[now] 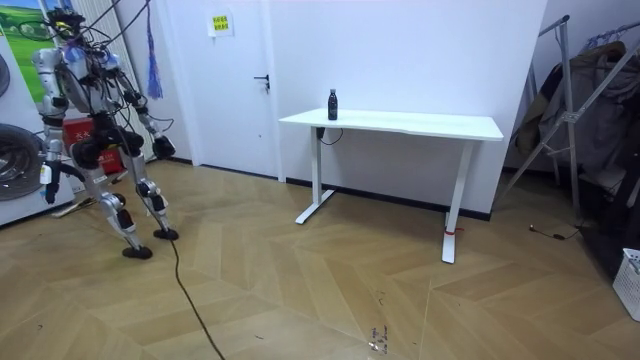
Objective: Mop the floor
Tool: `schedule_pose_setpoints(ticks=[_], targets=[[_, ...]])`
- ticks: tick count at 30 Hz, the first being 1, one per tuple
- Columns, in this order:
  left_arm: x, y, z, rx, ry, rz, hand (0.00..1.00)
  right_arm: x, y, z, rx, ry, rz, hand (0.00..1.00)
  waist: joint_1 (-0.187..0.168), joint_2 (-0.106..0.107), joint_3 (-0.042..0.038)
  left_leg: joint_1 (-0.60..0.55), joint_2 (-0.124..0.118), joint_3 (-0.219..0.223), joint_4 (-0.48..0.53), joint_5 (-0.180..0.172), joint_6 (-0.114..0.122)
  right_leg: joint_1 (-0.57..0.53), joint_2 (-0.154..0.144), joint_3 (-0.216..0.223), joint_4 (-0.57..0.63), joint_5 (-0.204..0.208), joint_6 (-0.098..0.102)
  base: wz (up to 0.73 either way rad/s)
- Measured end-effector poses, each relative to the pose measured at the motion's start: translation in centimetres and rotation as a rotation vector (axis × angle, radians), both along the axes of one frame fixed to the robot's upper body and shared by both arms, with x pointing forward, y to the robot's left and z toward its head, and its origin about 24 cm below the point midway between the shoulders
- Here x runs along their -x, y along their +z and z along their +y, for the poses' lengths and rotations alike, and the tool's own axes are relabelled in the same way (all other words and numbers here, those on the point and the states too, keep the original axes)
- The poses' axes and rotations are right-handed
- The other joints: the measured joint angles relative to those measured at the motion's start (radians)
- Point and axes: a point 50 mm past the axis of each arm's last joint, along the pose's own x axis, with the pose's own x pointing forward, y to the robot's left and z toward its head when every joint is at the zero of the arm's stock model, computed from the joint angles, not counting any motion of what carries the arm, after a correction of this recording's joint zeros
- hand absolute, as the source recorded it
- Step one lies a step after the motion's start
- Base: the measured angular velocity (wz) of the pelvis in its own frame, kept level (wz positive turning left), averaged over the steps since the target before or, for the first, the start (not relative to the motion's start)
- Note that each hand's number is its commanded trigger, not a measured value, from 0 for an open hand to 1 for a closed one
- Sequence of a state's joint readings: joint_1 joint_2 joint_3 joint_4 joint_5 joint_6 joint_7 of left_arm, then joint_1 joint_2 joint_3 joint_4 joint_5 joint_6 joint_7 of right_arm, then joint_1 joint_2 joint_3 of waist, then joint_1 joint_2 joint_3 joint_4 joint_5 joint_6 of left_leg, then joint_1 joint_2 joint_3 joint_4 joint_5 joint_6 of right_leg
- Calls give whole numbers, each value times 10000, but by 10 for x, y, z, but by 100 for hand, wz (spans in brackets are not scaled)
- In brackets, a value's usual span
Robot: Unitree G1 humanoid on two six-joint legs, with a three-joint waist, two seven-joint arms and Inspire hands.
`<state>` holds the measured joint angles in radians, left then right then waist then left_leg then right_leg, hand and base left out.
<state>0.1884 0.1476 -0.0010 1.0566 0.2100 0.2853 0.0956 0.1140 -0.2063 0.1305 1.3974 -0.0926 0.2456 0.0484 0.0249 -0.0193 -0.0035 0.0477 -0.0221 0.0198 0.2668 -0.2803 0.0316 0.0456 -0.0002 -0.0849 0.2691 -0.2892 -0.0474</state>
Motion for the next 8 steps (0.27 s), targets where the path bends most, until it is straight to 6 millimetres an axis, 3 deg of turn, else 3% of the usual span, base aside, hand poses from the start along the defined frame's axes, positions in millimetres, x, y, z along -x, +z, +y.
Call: schedule_pose_setpoints(ticks=[8], targets=[[-5, 1, 0, 266, -217, -50, 0, -5, -1, 5, -330, 59, 143, 100, -198, -6, 34, 528, 77, -38, -326, 2, -4, 473, 88, 69, -330, 141, 21, -5]])
